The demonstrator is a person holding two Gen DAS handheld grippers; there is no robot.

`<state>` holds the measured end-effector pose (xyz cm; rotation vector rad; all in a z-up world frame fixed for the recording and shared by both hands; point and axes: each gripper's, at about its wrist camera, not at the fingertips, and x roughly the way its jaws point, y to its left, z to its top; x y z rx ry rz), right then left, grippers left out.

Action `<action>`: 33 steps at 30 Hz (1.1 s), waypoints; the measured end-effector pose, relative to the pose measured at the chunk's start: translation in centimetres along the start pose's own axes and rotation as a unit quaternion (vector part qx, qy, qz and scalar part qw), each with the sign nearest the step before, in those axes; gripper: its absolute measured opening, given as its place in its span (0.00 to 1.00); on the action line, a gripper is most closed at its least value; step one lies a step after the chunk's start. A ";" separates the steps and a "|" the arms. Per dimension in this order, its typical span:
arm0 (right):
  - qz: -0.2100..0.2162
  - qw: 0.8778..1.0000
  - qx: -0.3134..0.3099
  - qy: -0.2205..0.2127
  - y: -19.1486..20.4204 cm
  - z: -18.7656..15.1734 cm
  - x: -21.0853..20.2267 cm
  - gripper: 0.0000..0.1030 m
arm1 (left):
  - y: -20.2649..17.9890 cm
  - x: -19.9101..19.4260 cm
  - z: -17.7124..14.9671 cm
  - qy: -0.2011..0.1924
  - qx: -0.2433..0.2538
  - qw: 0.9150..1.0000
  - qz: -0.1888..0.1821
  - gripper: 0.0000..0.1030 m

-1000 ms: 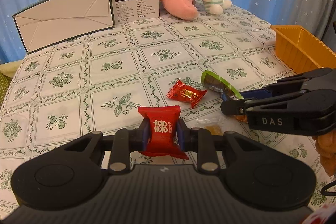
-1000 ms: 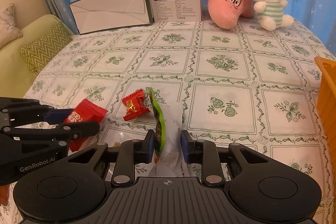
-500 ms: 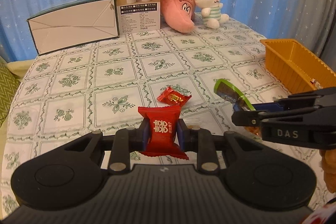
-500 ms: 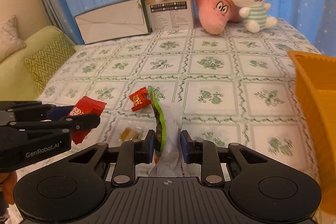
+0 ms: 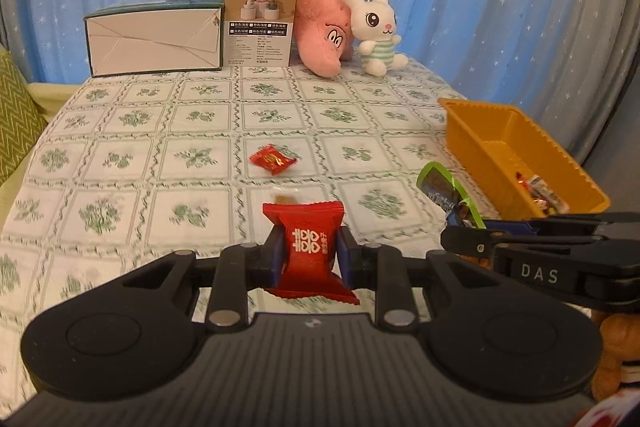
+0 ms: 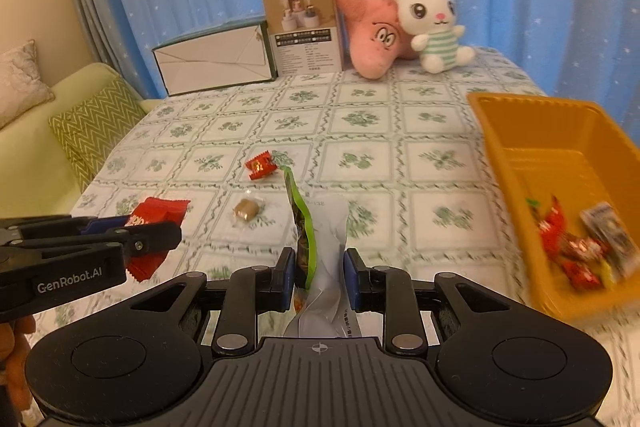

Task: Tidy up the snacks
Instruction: 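Carry the clear packet and red square candy over the orange tray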

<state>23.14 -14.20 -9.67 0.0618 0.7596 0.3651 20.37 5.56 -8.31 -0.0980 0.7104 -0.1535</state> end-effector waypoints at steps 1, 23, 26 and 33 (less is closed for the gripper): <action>0.000 1.000 0.005 0.000 -0.2 -0.4 -0.7 0.25 | -0.4 -0.6 -0.3 -0.001 -0.003 1.000 0.000 0.23; -0.028 0.998 0.043 -0.032 -2.6 -4.7 -11.3 0.25 | -7.0 -7.4 -2.7 -0.018 0.002 0.999 -0.029 0.23; -0.035 0.998 0.048 -0.036 -3.2 -4.8 -12.1 0.25 | -7.9 -7.5 -2.6 -0.018 0.009 0.999 -0.034 0.23; -0.051 0.996 0.058 -0.049 -4.8 -4.6 -13.8 0.25 | -9.4 -7.3 -2.1 -0.018 0.019 0.999 -0.044 0.23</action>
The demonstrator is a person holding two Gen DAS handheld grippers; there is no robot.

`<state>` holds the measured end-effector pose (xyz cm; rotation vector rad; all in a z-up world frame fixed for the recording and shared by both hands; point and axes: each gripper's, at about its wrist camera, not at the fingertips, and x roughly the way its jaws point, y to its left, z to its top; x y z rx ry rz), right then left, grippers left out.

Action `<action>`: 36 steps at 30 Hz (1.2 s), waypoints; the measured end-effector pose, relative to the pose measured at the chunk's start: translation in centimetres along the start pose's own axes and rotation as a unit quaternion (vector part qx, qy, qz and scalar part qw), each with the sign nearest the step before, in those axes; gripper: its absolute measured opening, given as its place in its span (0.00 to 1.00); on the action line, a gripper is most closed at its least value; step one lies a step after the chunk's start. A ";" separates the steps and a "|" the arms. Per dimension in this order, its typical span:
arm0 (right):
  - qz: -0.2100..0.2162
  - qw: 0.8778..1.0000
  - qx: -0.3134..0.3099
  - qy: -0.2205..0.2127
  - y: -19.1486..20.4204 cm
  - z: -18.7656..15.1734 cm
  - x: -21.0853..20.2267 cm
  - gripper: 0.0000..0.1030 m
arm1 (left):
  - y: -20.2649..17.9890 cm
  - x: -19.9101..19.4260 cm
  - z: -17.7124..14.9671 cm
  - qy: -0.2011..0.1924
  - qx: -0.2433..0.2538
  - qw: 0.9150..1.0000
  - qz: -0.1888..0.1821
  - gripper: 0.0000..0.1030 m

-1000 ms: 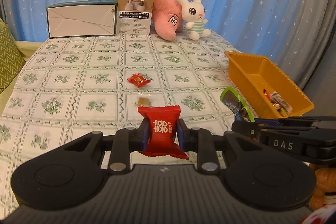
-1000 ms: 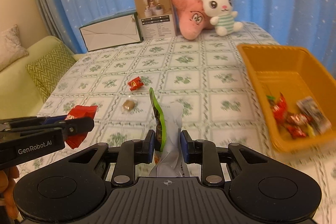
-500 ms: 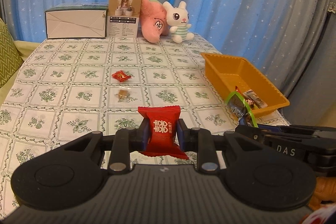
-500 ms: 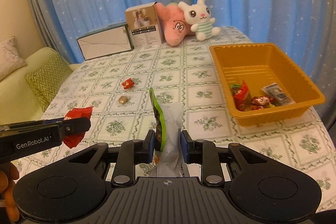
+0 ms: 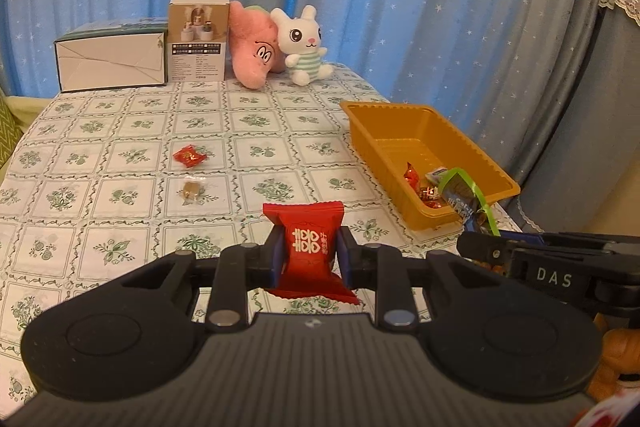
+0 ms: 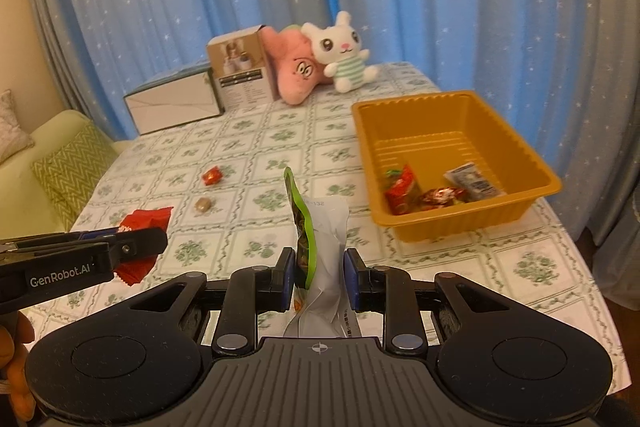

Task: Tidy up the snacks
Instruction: 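Carry the clear packet and red square candy over the orange tray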

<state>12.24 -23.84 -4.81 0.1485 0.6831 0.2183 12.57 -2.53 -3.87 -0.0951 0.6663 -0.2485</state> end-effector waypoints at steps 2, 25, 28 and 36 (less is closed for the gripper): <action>-0.004 1.000 0.005 -0.004 -0.6 0.3 -0.3 0.25 | -0.5 0.1 0.2 0.000 0.003 1.000 -0.004 0.23; -0.049 0.997 0.035 -0.054 -9.3 6.9 -2.6 0.25 | -8.7 5.3 5.2 -0.007 0.057 0.996 -0.066 0.23; -0.053 0.997 0.032 -0.053 -10.3 7.8 -1.9 0.25 | -9.7 6.7 6.0 -0.003 0.061 0.995 -0.074 0.23; -0.052 0.998 0.031 -0.034 -13.0 9.4 1.4 0.25 | -11.8 11.3 8.0 0.008 0.067 0.994 -0.090 0.23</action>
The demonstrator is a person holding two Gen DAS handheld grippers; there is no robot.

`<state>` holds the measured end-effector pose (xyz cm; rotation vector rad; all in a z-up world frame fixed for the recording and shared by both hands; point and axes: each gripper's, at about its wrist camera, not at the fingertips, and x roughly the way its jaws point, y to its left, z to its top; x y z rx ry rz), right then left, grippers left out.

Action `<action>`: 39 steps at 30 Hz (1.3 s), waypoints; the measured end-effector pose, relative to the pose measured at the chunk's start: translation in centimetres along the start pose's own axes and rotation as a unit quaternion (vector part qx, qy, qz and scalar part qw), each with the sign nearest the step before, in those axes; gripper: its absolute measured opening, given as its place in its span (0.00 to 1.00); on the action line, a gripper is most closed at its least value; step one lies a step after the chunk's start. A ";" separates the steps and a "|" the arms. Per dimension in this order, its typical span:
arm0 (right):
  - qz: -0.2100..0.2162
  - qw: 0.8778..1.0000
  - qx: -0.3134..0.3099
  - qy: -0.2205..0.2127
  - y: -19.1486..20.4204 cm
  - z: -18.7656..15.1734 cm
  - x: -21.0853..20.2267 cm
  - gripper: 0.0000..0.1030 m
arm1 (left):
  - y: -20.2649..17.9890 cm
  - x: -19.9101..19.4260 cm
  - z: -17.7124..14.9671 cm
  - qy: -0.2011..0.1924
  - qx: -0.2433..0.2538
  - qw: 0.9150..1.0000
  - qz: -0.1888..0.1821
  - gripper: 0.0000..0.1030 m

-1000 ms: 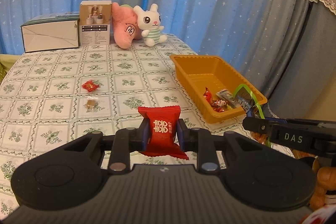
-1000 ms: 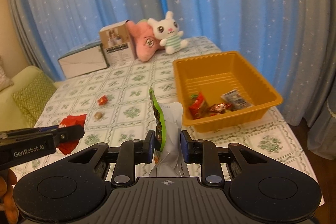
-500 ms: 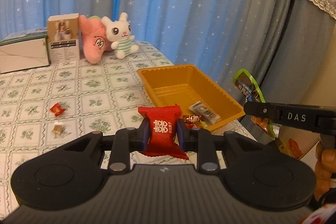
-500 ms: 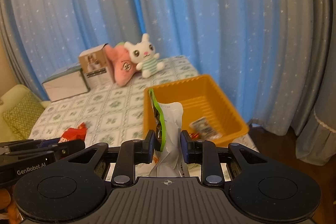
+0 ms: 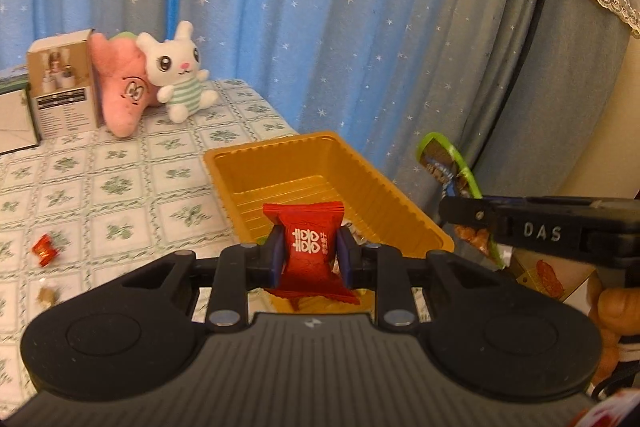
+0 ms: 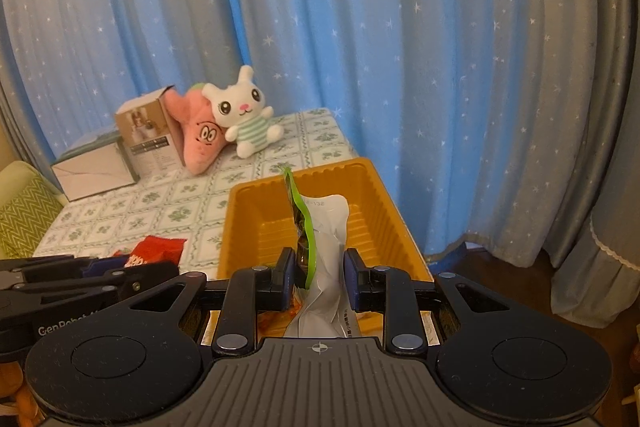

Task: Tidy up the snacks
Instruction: 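Carry the clear packet and red square candy over the orange tray, then open the left gripper over the tray while the right releases the clear packet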

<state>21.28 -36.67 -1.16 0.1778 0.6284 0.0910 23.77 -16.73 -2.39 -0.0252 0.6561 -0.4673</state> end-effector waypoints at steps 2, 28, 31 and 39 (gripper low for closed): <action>0.002 1.000 0.000 0.003 -0.4 0.3 0.9 0.25 | -0.2 1.3 0.5 0.004 0.004 1.000 -0.001 0.23; -0.011 0.999 0.012 0.043 -4.0 1.3 8.8 0.26 | 2.8 9.8 1.2 0.018 -0.018 1.000 0.016 0.45; -0.008 0.999 0.012 0.047 -3.7 1.2 9.1 0.26 | 3.7 8.8 0.7 0.019 -0.024 0.999 0.024 0.45; 0.019 0.998 0.027 0.045 -2.2 1.8 10.3 0.26 | 5.3 6.2 -0.3 0.015 -0.036 0.998 0.039 0.49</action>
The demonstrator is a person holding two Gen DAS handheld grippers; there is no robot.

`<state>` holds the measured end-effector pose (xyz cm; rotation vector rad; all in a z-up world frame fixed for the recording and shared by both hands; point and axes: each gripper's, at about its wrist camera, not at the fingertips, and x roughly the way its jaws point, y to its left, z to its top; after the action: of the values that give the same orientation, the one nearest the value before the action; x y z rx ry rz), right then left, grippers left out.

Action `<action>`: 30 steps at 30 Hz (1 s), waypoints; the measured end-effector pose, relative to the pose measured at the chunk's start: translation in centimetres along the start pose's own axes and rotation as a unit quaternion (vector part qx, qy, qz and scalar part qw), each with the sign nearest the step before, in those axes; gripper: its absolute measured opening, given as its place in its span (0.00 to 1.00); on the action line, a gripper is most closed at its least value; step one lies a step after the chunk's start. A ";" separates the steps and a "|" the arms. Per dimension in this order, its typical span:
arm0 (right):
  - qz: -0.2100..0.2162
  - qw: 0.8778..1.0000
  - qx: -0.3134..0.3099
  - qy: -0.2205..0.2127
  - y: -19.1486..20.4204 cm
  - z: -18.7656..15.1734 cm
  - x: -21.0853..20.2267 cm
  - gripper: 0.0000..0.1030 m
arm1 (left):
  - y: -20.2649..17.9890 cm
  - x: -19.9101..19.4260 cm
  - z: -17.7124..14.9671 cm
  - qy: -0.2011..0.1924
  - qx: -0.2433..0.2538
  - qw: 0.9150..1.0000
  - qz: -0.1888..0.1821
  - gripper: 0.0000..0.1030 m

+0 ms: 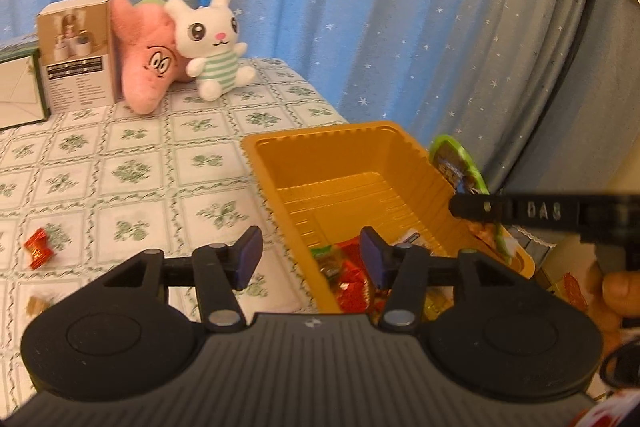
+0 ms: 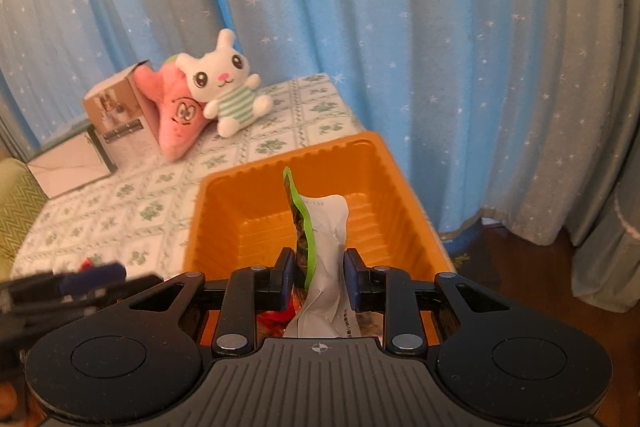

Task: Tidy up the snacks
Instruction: 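Open the left gripper over the tray while the right releases the clear packet, then withdraw both open grippers from the tray toward the remaining candies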

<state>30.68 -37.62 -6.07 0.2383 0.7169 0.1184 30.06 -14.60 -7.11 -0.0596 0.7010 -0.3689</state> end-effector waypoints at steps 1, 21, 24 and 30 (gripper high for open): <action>0.010 1.000 0.007 -0.004 0.0 0.1 0.1 0.26 | 0.2 -0.3 -0.2 0.001 -0.002 1.000 0.003 0.49; -0.015 1.000 0.021 -0.017 3.6 -2.5 -8.7 0.39 | 1.5 -10.7 -4.0 -0.018 -0.029 0.999 0.030 0.62; -0.013 1.000 0.017 -0.014 5.0 -3.6 -10.2 0.40 | 1.9 -12.8 -4.8 -0.020 -0.036 0.999 0.035 0.62; -0.010 1.000 -0.014 -0.011 8.6 -6.0 -12.4 0.41 | 3.1 -16.5 -6.4 -0.023 -0.049 0.997 0.047 0.62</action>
<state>17.21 -30.62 -0.41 0.2047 0.6944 0.1068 15.33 -5.47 -2.36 -0.1274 0.6738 -0.2411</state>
